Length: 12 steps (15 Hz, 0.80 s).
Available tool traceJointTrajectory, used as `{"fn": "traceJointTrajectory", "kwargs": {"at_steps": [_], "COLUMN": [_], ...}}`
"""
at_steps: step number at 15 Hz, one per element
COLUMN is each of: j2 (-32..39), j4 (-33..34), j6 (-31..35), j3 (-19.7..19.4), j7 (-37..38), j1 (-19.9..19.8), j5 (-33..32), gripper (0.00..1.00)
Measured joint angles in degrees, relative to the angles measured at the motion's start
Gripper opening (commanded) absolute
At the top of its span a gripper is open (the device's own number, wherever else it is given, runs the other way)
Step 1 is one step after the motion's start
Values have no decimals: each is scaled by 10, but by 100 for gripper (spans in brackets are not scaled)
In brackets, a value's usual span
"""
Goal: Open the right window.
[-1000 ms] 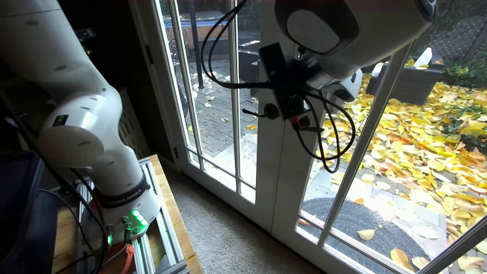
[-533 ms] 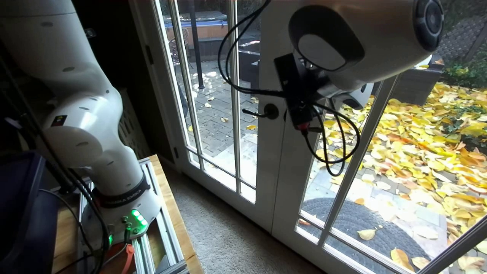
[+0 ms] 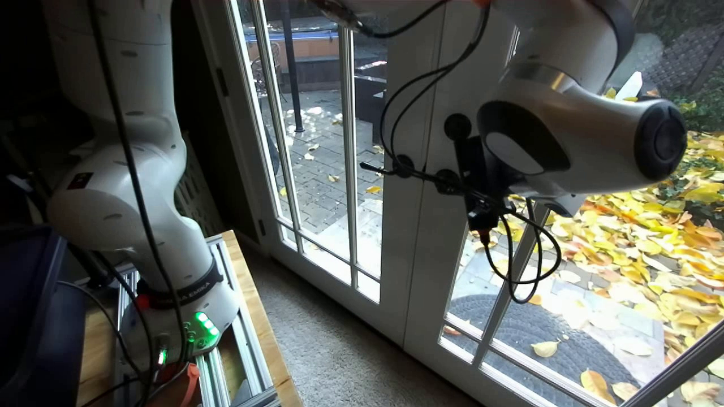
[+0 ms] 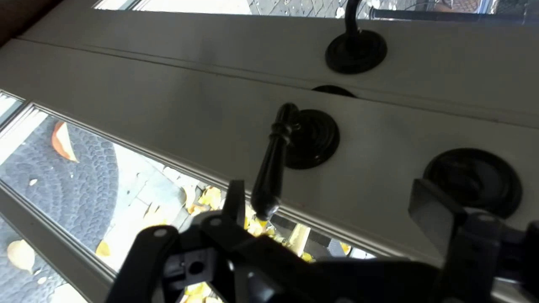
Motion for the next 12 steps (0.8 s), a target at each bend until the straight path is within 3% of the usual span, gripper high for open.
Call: {"fn": "traceJointTrajectory", "kwargs": {"at_steps": [6, 7, 8, 12], "j2": [91, 102, 113, 141], "j4": [63, 69, 74, 83], "j6": [4, 5, 8, 10], "j3": [33, 39, 44, 57], "j7": [1, 1, 2, 5], "j1": [-38, -39, -40, -39], "j5": [68, 74, 77, 78], "gripper": [97, 82, 73, 48]}}
